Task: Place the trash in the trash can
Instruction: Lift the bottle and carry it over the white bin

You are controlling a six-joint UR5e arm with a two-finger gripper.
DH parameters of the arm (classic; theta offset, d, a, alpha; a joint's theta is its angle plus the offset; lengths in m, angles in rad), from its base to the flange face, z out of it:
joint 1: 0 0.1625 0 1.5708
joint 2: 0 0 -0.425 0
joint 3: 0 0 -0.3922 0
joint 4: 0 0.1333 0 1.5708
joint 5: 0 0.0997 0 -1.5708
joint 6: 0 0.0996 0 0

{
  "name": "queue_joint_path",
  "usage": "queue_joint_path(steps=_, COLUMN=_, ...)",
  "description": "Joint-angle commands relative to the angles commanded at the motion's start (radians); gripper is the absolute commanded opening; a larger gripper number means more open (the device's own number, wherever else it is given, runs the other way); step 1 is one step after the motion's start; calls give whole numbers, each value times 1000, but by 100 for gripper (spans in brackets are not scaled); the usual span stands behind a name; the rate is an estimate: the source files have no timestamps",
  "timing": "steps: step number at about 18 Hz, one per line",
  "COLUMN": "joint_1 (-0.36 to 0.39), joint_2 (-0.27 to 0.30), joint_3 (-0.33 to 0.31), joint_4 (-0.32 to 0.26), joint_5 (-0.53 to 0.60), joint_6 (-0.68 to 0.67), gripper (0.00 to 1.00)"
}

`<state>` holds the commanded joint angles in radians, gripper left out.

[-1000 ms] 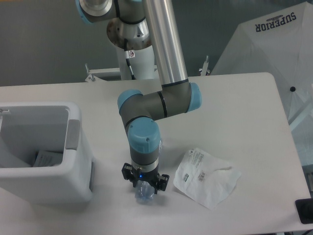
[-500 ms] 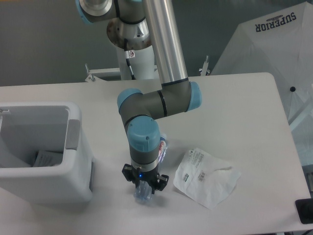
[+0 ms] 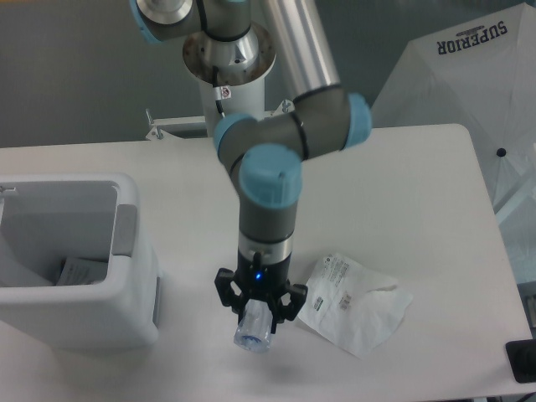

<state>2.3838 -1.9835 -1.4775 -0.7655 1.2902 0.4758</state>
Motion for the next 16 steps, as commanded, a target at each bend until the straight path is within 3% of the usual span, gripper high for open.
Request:
queue_joint_path(steps=2, joint_1=6, joint_2=3, joint_3=64, joint_4=17, joint_5=-41, joint_6=-58, gripper=57)
queue_joint_path(steps=7, joint_1=23, joint_2=26, joint_3=189, joint_4=130, joint_5=-144, joint_6=-247, gripper=57)
queue_joint_path(steps=11, joint_1=0, joint_2=89, joint_3=224, joint_4=135, joint_5=-158, joint_6=-337, gripper=57)
queue_joint_path(steps=16, joint_1=-67, joint_2=175, joint_3=217, joint_4=133, joint_5=-158, joint_6=-433, gripper=57)
